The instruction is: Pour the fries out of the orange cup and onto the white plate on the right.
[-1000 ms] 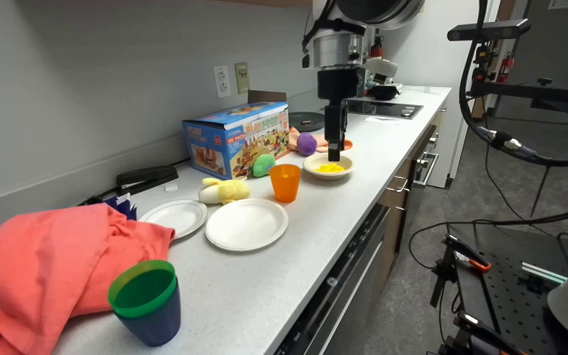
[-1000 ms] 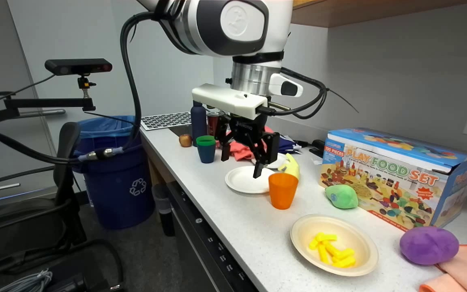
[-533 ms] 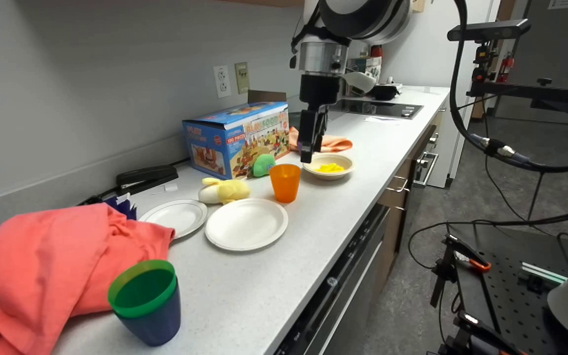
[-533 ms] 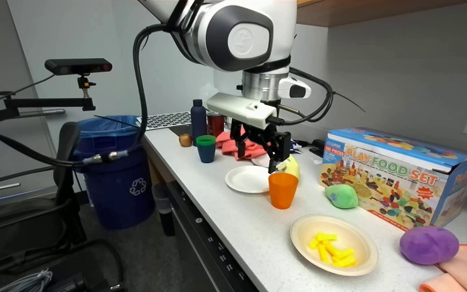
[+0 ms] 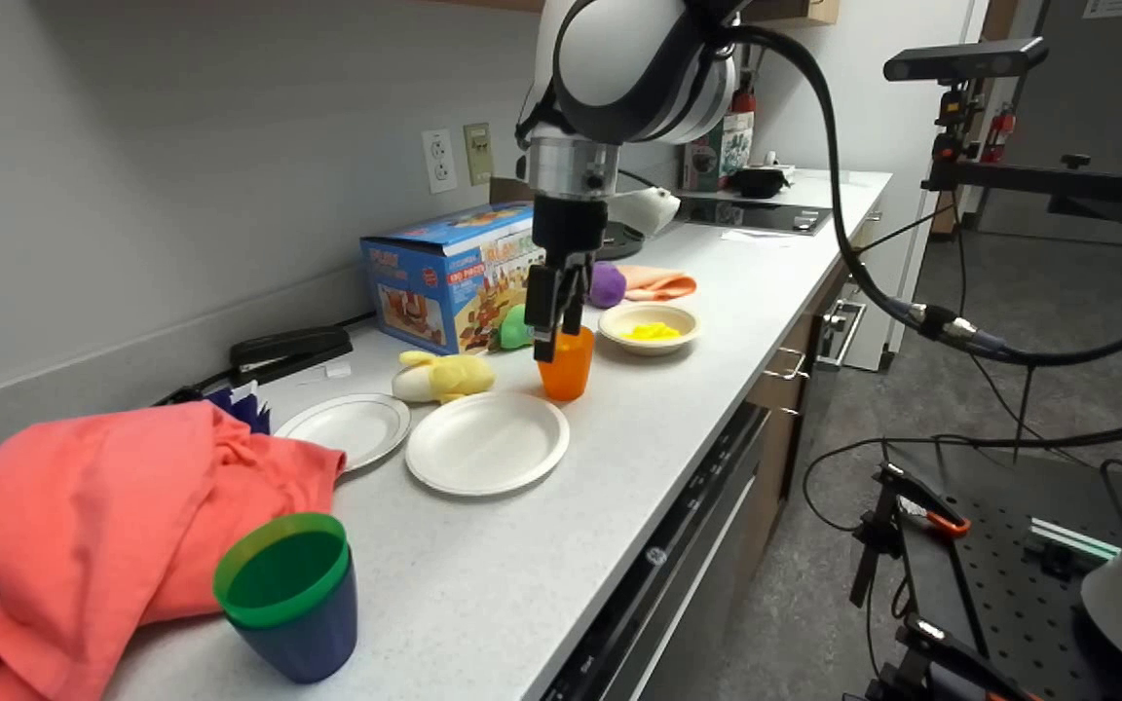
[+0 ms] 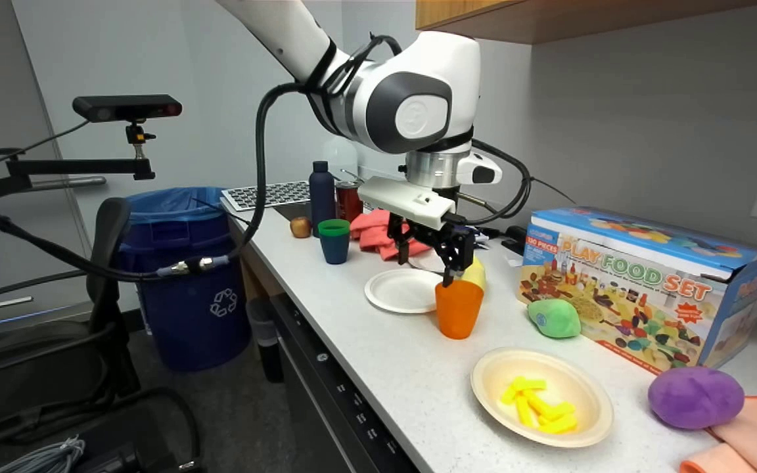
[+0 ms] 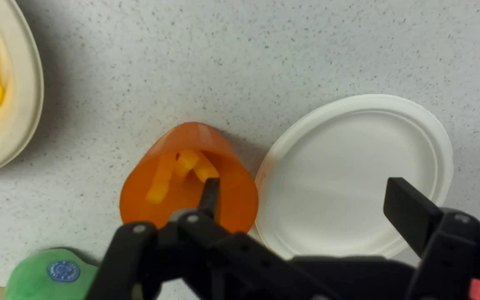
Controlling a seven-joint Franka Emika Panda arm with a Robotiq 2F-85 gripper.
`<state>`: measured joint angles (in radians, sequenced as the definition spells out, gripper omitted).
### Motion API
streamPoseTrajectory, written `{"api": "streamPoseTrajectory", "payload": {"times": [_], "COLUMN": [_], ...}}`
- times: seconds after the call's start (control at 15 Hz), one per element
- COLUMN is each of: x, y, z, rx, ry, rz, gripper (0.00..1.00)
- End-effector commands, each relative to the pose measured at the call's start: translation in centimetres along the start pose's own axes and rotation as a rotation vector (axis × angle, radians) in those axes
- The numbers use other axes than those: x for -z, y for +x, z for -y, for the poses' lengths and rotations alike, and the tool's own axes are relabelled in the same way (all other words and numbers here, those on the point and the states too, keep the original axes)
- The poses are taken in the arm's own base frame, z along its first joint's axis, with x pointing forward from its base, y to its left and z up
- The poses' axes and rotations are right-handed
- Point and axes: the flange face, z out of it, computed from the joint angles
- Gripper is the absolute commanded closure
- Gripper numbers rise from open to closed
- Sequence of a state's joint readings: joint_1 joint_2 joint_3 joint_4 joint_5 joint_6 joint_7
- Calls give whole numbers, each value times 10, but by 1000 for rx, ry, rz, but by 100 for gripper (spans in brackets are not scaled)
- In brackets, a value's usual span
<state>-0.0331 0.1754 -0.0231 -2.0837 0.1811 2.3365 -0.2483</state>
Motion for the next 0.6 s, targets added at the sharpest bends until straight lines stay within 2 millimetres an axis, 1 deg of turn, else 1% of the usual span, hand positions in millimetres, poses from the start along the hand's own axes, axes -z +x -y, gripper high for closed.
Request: {"api": "streamPoseTrajectory", "payload": {"times": [0.0, 0.27, 0.53], "x": [-11, -23, -33], "y": [23, 31, 31], "z": [-2, -8, -7], "rx": [-11, -7, -4], "ry": [-36, -63, -61], "rz": [2, 13, 38], "gripper": [0, 0, 0]}}
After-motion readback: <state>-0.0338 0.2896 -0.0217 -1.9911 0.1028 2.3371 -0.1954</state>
